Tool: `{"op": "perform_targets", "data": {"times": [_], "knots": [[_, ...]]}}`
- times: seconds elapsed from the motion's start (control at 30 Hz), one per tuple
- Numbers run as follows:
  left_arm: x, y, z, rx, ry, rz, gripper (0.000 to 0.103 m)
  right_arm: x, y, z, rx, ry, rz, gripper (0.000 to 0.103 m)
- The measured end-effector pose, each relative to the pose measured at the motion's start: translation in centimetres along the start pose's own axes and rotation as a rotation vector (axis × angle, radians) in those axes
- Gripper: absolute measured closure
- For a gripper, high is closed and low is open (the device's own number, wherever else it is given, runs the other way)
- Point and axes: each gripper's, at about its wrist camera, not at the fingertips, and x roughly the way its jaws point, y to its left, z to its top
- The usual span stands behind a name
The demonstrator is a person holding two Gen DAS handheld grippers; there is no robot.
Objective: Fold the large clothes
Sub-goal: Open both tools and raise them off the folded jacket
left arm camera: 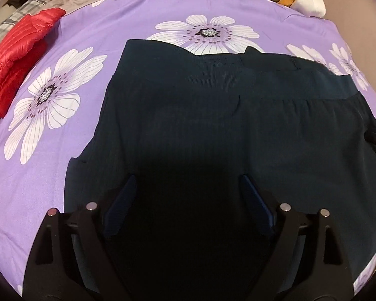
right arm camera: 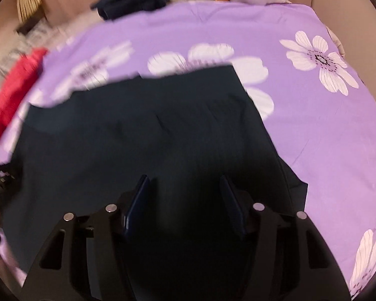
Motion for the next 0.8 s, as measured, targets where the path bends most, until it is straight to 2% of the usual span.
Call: {"op": "perform_targets", "data": {"times": [0.1,0.2,0.33,0.4,0.53,0.63,0.8], "knots": [[-1.5,0.5,-0.3,-0.067,-0.007,-0.039,0.016,-0.8,-0.2,-0.2,0.022,-0.007,-0.008,0.043],[-3.7,0.5,-1.8,-0.096,-0.039,-0.083,0.012,-2.8,-0.3,-0.9,0.064,-0.034,0.052,0.043],[-6.5,-0.1,-5.0,-0.095,-0.07,-0.086,0.005,-5.1,-0.2,-2.4,0.11,-0.072,0.064,0.039],[-7.6,-0.5,-6.4,-0.098,-0.084,-0.075,0.004,-6.4,-0.5,-3.6,0.125,-0.097,0.06,0.037],[-9.3,-0.4,-9.6,-0.132,-0.089,-0.098,0.004,-7.7,-1.5,-5.3,0.151,-0.123,0.039,0.036],[-9.9,-0.1,-10.7,-0.165,-0.082,-0.119,0.004,-8.5,-2.8,-6.6,0.187,-0.12,0.039,0.036],[-10.9,0.4,-11.7,-0.183,-0.085,-0.112,0.004,-9.2,-3.5,-7.6,0.201,-0.119,0.038,0.036]]}}
